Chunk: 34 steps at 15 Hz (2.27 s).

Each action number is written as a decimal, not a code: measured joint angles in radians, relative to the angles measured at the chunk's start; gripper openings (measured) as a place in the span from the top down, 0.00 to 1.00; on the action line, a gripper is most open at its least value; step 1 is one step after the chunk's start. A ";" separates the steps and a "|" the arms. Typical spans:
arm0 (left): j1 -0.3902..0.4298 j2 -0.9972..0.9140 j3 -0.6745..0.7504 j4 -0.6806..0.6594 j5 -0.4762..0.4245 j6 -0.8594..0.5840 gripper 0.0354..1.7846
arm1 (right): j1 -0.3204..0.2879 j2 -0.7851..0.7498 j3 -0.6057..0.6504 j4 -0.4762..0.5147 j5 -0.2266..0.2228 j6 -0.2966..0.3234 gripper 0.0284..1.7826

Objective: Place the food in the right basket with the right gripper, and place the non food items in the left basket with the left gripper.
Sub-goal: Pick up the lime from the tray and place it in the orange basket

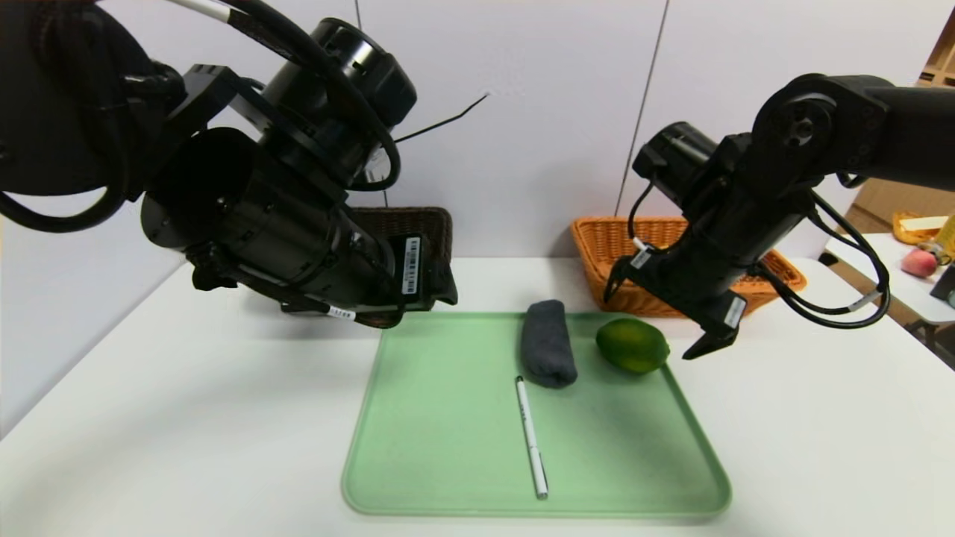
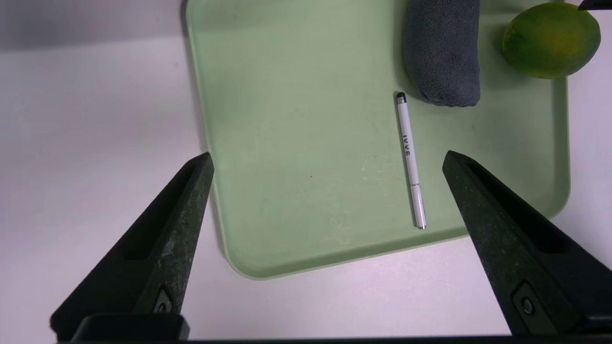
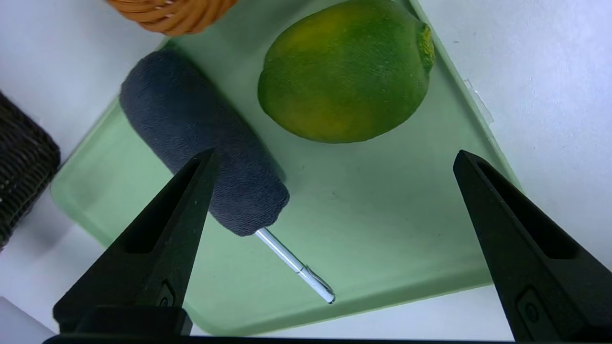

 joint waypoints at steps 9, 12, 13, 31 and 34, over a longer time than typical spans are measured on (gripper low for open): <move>0.003 -0.072 0.107 -0.054 0.000 0.001 0.06 | 0.001 0.048 -0.001 0.018 0.008 0.110 0.05; 0.006 -0.092 0.137 -0.057 0.000 0.001 0.06 | -0.001 0.054 0.017 0.010 0.005 0.158 0.05; 0.009 -0.097 0.145 -0.057 0.000 0.000 0.06 | -0.003 0.056 0.020 0.007 0.006 0.178 0.05; 0.028 -0.127 0.237 -0.125 -0.003 0.004 0.06 | -0.054 0.144 0.017 -0.078 0.071 0.230 0.05; 0.034 -0.129 0.245 -0.127 -0.003 0.004 0.06 | -0.054 0.146 0.017 -0.077 0.087 0.229 0.05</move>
